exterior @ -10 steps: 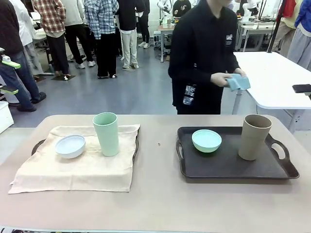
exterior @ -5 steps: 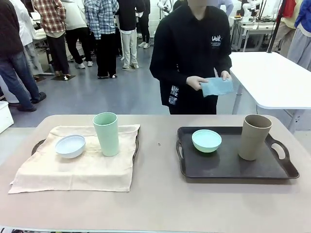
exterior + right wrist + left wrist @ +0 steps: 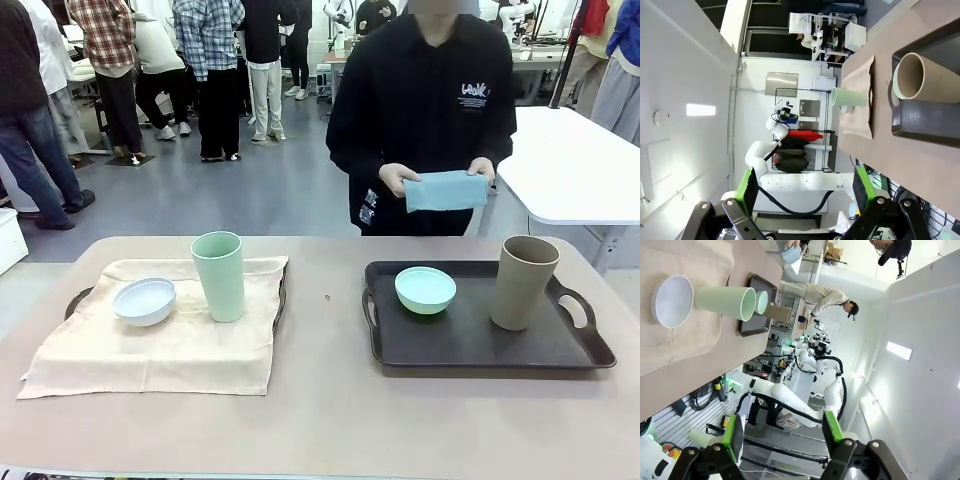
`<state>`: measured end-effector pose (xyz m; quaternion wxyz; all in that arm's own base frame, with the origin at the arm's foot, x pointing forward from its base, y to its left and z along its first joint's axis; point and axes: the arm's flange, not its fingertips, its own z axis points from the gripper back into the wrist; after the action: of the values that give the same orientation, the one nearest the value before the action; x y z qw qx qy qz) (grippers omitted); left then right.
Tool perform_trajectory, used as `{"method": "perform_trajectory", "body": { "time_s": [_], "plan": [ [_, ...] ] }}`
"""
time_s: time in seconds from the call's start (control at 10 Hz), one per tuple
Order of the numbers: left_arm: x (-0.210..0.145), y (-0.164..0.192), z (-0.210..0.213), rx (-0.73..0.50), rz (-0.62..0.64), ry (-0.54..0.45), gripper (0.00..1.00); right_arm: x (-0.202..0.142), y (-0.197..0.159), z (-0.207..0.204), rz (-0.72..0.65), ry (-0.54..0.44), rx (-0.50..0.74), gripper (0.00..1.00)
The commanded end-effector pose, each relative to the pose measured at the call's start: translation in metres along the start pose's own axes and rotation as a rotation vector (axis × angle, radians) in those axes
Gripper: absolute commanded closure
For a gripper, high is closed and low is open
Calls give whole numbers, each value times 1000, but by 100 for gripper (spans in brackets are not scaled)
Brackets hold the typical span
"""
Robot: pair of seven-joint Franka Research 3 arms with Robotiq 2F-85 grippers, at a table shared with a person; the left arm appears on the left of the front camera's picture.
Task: Set up a tray with a mat and arrange the tableware.
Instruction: Pick up the Picnic Bowl and Reusable plastic cup from the Handle tray in front of the human's position and hold them in the air.
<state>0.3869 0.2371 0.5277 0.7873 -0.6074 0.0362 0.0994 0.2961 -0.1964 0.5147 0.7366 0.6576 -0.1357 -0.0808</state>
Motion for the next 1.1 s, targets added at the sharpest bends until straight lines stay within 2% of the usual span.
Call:
{"method": "perform_trajectory", "body": {
  "time_s": [0.0, 1.0],
  "plan": [
    [-4, -1, -1, 23, -2, -10, 16, 1, -2, -2, 14, 1, 10, 0],
    [-4, -1, -1, 23, -2, -10, 16, 1, -2, -2, 14, 1, 10, 0]
  ]
}}
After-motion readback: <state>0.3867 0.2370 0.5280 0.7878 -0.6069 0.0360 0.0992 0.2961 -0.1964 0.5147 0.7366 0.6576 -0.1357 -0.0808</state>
